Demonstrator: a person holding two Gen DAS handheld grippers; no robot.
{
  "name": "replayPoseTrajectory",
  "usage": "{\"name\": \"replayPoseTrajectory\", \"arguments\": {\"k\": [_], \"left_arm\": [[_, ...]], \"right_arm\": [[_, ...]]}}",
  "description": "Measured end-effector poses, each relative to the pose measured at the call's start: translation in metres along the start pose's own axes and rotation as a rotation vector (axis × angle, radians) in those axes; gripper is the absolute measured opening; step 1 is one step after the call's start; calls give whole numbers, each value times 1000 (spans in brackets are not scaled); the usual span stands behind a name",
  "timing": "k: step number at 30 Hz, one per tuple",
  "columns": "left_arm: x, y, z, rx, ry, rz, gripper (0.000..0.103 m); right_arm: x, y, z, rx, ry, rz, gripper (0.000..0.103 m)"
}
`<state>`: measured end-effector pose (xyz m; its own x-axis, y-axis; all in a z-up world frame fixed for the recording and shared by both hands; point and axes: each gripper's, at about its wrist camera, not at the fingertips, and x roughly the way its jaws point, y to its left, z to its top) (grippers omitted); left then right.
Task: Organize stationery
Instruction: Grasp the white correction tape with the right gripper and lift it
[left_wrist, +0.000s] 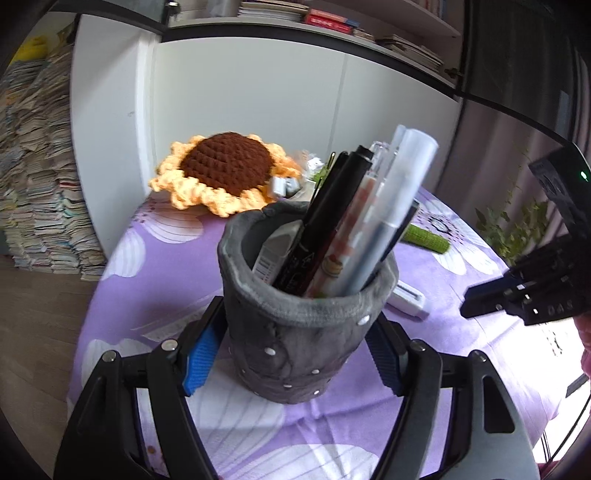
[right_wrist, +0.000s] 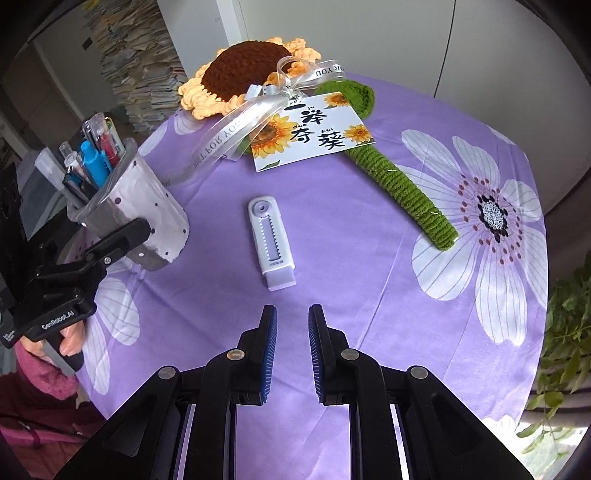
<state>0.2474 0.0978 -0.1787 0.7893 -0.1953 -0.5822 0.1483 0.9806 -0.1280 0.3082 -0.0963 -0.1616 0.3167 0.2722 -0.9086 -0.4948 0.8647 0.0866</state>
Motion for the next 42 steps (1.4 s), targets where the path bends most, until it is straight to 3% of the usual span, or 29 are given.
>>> {"name": "replayPoseTrajectory", "arguments": {"k": [8, 24, 28, 29, 34, 38, 42], "left_arm": [[2, 4, 1, -10, 14, -4, 72], [2, 2, 2, -5, 12, -8, 72], [-10, -6, 0, 32, -54, -12, 80], [-13, -8, 0, 42, -66, -10, 83], [-16, -4, 2, 31, -95, 7, 82], [-19, 0, 2, 17, -117, -4, 70], [-18, -1, 3, 25, -115, -2, 70]], "right_arm": [[10, 7, 6, -31, 7, -40, 17], [36, 31, 53, -164, 36, -79, 18], [43, 32, 59, -176, 51, -75, 39], [44, 32, 60, -178, 50, -74, 41], [49, 40, 68, -192, 61, -70, 41], [54, 43, 73, -198, 61, -81, 41], [67, 45, 81, -175, 75, -101, 37]]}}
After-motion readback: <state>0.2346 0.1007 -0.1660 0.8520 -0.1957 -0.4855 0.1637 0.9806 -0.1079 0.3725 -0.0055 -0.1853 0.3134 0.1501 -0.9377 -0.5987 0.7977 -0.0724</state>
